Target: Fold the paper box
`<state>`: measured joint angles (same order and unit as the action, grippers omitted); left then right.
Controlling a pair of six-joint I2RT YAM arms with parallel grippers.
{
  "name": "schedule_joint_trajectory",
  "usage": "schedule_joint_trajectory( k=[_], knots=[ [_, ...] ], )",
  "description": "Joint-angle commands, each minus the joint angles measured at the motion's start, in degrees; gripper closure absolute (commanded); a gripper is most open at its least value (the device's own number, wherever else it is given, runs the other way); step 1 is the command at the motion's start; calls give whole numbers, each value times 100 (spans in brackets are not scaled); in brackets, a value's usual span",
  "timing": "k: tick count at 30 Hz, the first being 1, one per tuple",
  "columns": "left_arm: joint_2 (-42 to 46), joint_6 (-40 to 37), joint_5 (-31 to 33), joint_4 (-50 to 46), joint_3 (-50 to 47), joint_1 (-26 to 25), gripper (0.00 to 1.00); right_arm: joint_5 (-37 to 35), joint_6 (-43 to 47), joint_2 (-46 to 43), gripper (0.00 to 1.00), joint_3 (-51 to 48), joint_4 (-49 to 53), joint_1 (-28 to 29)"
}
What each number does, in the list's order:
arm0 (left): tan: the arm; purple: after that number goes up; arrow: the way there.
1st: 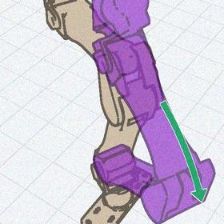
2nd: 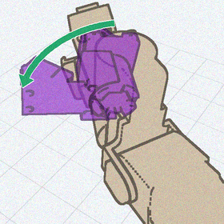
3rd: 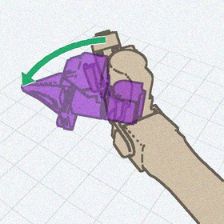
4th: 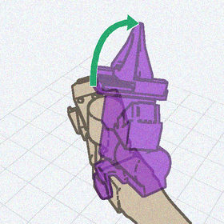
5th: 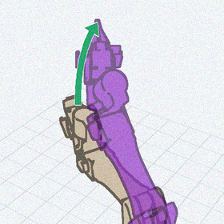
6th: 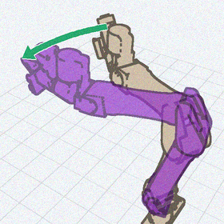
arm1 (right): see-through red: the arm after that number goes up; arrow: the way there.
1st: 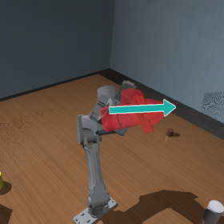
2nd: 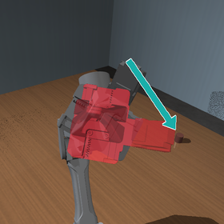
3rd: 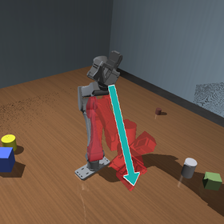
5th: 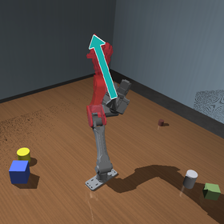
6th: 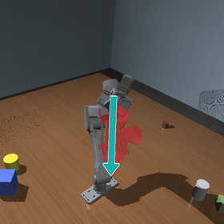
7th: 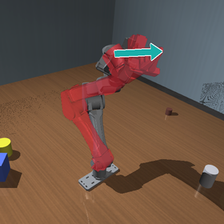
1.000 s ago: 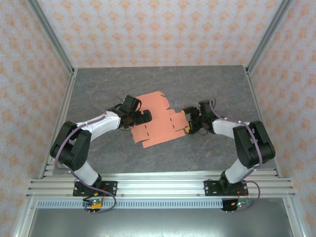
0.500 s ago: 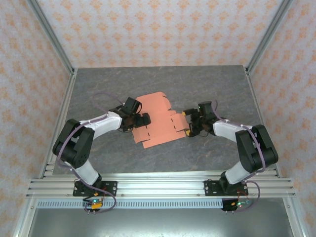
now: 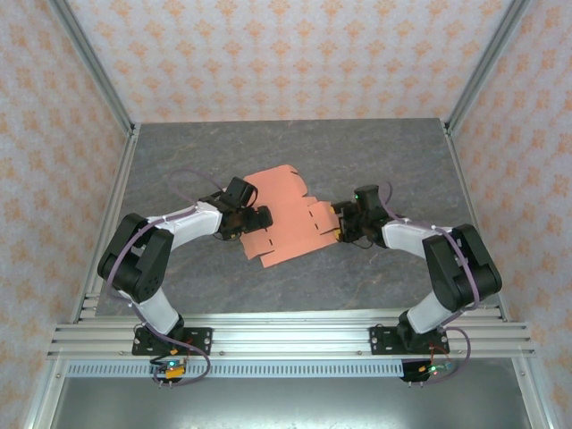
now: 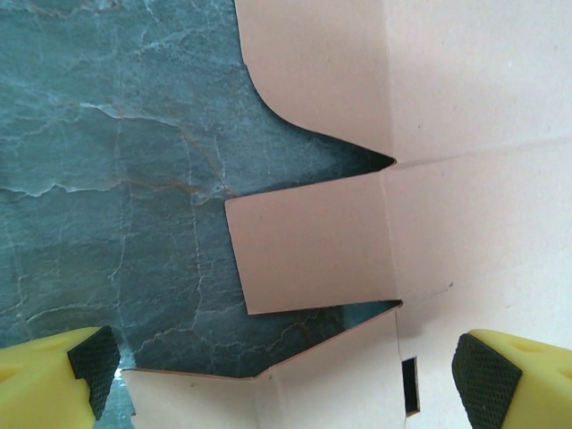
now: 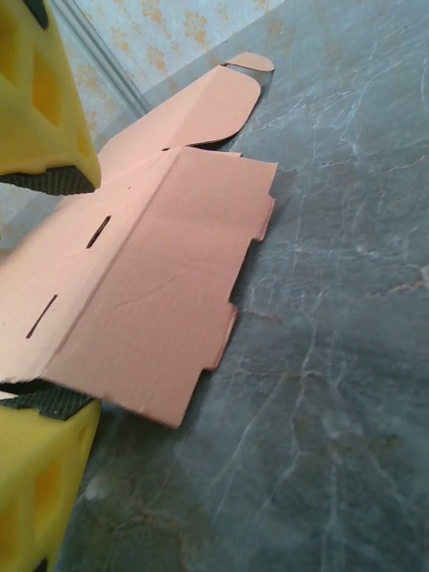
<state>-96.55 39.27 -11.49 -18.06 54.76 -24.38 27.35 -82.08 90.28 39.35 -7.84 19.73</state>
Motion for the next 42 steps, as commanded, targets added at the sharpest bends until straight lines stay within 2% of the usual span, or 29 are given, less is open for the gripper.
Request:
schedule_joint_trajectory(
  k=[1,3,8,11,14,17,21,27,32,37,38,40,42],
  knots=[
    [-63,142,103,-215,-36,-46,0,-167,79,159,44,-19,-540,7],
    [-53,152,103,-233,-26,-45,0,-230,123,127,48,-76,-776,13],
    [-22,124,142,-310,54,-49,0,-495,785,-65,72,-47,-927,9],
    [-27,116,129,-347,108,-43,0,-594,1114,-108,76,-54,-1051,7],
    [-42,99,101,-391,148,-47,0,-609,1214,-47,76,-101,-1237,9],
    [-23,112,110,-447,154,-44,0,-572,991,50,58,-136,-1192,13],
    [8,103,189,-463,140,-49,0,-425,680,185,50,-269,-1347,14],
    [-83,100,285,-528,152,-56,1,-354,585,594,47,-364,-1776,14],
    [-162,11,279,-533,148,-69,6,-491,750,743,46,-332,-1905,14],
    [-249,-24,309,-565,158,-105,9,-668,1170,883,55,-114,-1944,14],
    [-255,-24,326,-583,163,-111,11,-683,1210,909,57,-83,-1958,14],
    [-281,-41,335,-601,170,-119,22,-681,1288,993,60,-6,-1966,13],
    [-309,-52,328,-610,177,-127,23,-670,1291,1105,61,47,-2029,11]
  ],
)
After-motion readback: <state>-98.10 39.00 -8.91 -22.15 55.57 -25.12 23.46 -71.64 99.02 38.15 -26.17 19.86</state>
